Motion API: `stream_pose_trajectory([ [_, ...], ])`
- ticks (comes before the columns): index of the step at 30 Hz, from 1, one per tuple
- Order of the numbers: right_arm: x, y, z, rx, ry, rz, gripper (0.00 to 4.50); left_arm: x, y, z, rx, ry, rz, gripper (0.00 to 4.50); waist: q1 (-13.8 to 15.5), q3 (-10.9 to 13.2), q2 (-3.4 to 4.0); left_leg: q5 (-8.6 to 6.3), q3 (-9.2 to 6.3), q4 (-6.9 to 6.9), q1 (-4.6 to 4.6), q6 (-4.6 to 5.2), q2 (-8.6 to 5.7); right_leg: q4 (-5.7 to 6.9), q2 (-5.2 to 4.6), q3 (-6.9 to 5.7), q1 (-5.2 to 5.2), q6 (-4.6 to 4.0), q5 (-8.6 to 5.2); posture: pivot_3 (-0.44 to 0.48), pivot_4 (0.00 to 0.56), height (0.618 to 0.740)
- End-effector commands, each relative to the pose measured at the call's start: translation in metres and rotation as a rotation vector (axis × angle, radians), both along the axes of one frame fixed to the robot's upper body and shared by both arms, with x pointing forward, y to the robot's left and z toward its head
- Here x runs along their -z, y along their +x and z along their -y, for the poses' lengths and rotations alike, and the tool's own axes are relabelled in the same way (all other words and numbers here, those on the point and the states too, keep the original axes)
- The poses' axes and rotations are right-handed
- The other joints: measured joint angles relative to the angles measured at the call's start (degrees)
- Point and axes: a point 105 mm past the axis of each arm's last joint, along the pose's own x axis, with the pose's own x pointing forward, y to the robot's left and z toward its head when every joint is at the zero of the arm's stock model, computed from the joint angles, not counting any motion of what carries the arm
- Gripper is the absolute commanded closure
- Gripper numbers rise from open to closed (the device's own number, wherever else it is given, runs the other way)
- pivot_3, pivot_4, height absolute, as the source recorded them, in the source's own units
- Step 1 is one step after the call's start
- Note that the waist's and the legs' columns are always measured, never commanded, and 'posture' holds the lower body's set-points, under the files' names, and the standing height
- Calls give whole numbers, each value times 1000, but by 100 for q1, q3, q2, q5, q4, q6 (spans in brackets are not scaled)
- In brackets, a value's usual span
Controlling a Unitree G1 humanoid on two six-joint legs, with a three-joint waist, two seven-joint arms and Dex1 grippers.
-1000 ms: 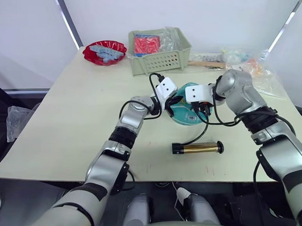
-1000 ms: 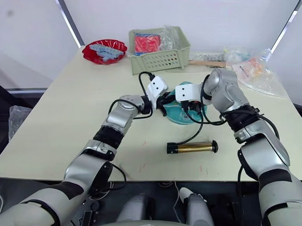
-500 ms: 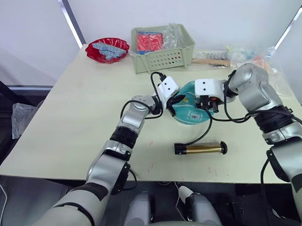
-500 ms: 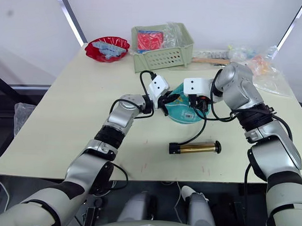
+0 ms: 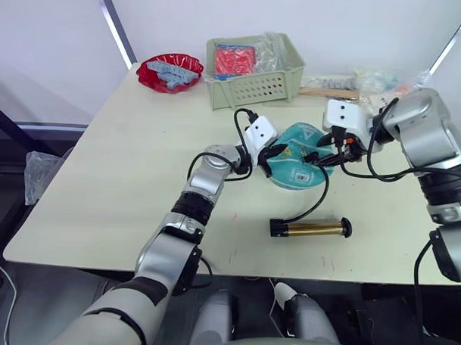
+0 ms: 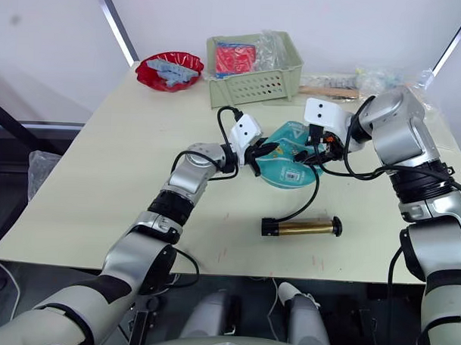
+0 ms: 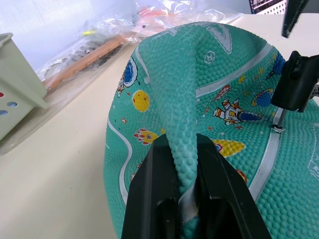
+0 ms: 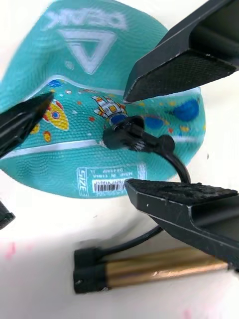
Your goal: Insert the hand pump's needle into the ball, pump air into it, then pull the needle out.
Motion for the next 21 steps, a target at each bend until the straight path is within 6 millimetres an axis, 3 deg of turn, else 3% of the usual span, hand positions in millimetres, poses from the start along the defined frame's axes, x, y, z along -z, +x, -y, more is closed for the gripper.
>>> stream_pose_trajectory([
  [1, -11, 1, 3, 52, 74, 26, 2005, 35, -8, 3, 20, 82, -101, 4500, -1, 1, 1, 0, 1, 1, 0, 0, -1, 0, 0, 0, 0, 0, 0, 0, 150, 738],
  [10, 2, 10, 7, 170, 122, -18, 2005, 34, -8, 3, 23, 84, -97, 4500, -3, 1, 1, 0, -2, 2, 0, 0, -1, 0, 0, 0, 0, 0, 0, 0, 150, 738],
  [21, -10, 7, 14, 155, 113, -43, 2005, 37, -8, -2, 11, 89, -101, 4500, 0, 1, 2, 0, -3, 2, -2, 0, -2, -2, 0, -2, 0, 1, 0, 0, 150, 738],
])
